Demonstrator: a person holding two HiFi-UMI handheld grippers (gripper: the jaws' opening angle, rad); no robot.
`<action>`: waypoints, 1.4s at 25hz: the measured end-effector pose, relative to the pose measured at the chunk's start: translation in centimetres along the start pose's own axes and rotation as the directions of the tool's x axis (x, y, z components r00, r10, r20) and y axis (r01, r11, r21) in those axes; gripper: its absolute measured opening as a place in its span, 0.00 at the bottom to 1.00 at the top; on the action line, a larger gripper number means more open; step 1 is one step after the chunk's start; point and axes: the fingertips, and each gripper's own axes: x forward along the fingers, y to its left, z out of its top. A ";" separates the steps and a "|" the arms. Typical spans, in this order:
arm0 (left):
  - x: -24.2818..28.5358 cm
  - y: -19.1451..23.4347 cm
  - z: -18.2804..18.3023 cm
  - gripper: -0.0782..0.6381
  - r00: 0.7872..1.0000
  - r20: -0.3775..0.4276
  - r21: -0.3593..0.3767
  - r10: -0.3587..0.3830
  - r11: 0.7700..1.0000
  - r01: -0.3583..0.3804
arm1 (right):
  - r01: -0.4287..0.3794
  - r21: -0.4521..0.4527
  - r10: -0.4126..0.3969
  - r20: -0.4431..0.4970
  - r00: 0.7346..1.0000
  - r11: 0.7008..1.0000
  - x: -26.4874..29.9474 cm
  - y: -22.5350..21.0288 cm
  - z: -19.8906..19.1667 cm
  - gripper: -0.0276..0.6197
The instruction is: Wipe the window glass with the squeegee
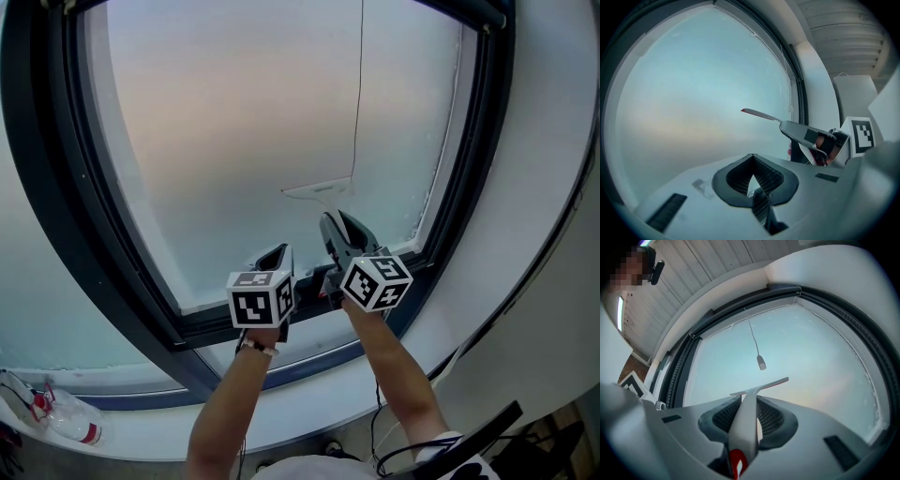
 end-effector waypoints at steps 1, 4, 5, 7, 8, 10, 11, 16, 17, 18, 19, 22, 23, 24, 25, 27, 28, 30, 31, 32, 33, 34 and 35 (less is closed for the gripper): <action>0.0 0.1 -0.3 0.11 1.000 -0.004 -0.003 0.000 1.000 0.000 | 0.001 0.001 -0.001 -0.007 1.000 1.000 -0.3 -0.1 -0.6 0.18; 0.1 0.2 -1.2 0.11 1.000 -0.015 -0.013 0.002 1.000 -0.002 | 0.005 0.006 -0.005 -0.026 1.000 1.000 -1.1 -0.6 -2.5 0.18; 0.1 0.3 -1.5 0.11 1.000 -0.020 -0.016 0.003 1.000 -0.004 | 0.007 0.010 -0.007 -0.032 0.999 1.000 -1.3 -0.7 -3.1 0.18; 0.3 0.4 -2.3 0.11 1.000 -0.030 -0.023 0.005 1.000 -0.006 | 0.011 0.019 -0.010 -0.042 0.999 1.000 -1.8 -1.0 -4.3 0.18; 0.4 0.5 -2.8 0.11 0.999 -0.036 -0.028 0.006 1.000 -0.007 | 0.013 0.023 -0.012 -0.048 0.999 1.000 -2.0 -1.1 -4.9 0.18; 0.6 0.5 -3.8 0.11 0.999 -0.049 -0.035 0.008 0.999 -0.010 | 0.017 0.028 -0.015 -0.063 0.998 0.999 -2.5 -1.4 -6.1 0.18; 0.8 0.5 -4.3 0.11 0.998 -0.057 -0.038 0.009 0.999 -0.011 | 0.019 0.029 -0.017 -0.071 0.997 0.999 -2.7 -1.5 -6.7 0.18; 1.1 0.6 -7.0 0.11 0.995 -0.097 -0.061 0.008 0.998 -0.014 | 0.033 0.038 -0.028 -0.130 0.991 0.999 -4.0 -2.3 -10.0 0.18; 1.2 0.6 -7.3 0.11 0.995 -0.102 -0.065 0.007 0.998 -0.013 | 0.039 0.043 -0.033 -0.143 0.989 0.998 -4.2 -2.5 -10.7 0.18; 1.2 0.6 -7.7 0.11 0.994 -0.108 -0.068 0.005 0.998 -0.013 | 0.045 0.047 -0.037 -0.157 0.987 0.998 -4.5 -2.6 -11.4 0.18; 1.2 0.5 -8.0 0.11 0.994 -0.112 -0.071 0.004 0.997 -0.012 | 0.051 0.052 -0.042 -0.170 0.985 0.997 -4.8 -2.7 -12.1 0.18; 1.3 0.5 -8.6 0.11 0.992 -0.123 -0.078 -0.001 0.997 -0.009 | 0.067 0.065 -0.052 -0.210 0.976 0.996 -5.4 -3.0 -14.1 0.18; 1.3 0.4 -8.9 0.11 0.992 -0.127 -0.080 -0.002 0.997 -0.008 | 0.073 0.070 -0.055 -0.226 0.972 0.995 -5.7 -3.1 -14.8 0.18; 1.3 0.4 -9.1 0.11 0.991 -0.131 -0.082 -0.004 0.997 -0.007 | 0.079 0.076 -0.059 -0.243 0.968 0.994 -5.9 -3.2 -15.5 0.18; 1.3 0.4 -9.4 0.11 0.991 -0.136 -0.083 -0.005 0.997 -0.006 | 0.086 0.083 -0.062 -0.260 0.964 0.993 -6.2 -3.3 -16.2 0.18; 1.3 0.3 -9.8 0.11 0.990 -0.142 -0.085 -0.006 0.996 -0.006 | 0.101 0.102 -0.068 -0.289 0.955 0.990 -6.7 -3.6 -17.4 0.18; 1.3 0.3 -10.0 0.11 0.990 -0.144 -0.087 -0.006 0.996 -0.007 | 0.108 0.112 -0.069 -0.302 0.951 0.988 -6.8 -3.7 -17.9 0.18; 1.3 0.4 -10.3 0.11 0.989 -0.148 -0.090 -0.006 0.996 -0.007 | 0.119 0.132 -0.070 -0.327 0.943 0.984 -7.1 -3.9 -18.7 0.18; 1.3 0.4 -10.5 0.11 0.989 -0.151 -0.092 -0.006 0.996 -0.008 | 0.123 0.143 -0.069 -0.337 0.939 0.982 -7.2 -4.0 -19.1 0.18; 1.2 0.4 -10.7 0.11 0.988 -0.153 -0.094 -0.007 0.996 -0.008 | 0.128 0.156 -0.068 -0.344 0.937 0.979 -7.4 -4.1 -19.4 0.18; 1.2 0.4 -10.9 0.11 0.988 -0.156 -0.096 -0.007 0.995 -0.008 | 0.132 0.166 -0.067 -0.348 0.935 0.977 -7.5 -4.2 -19.7 0.18; 1.2 0.3 -11.1 0.11 0.987 -0.160 -0.098 -0.008 0.995 -0.008 | 0.136 0.173 -0.068 -0.351 0.934 0.976 -7.6 -4.3 -19.9 0.18; 1.2 0.3 -11.2 0.11 0.987 -0.162 -0.100 -0.008 0.995 -0.008 | 0.137 0.174 -0.068 -0.354 0.933 0.975 -7.7 -4.4 -20.0 0.18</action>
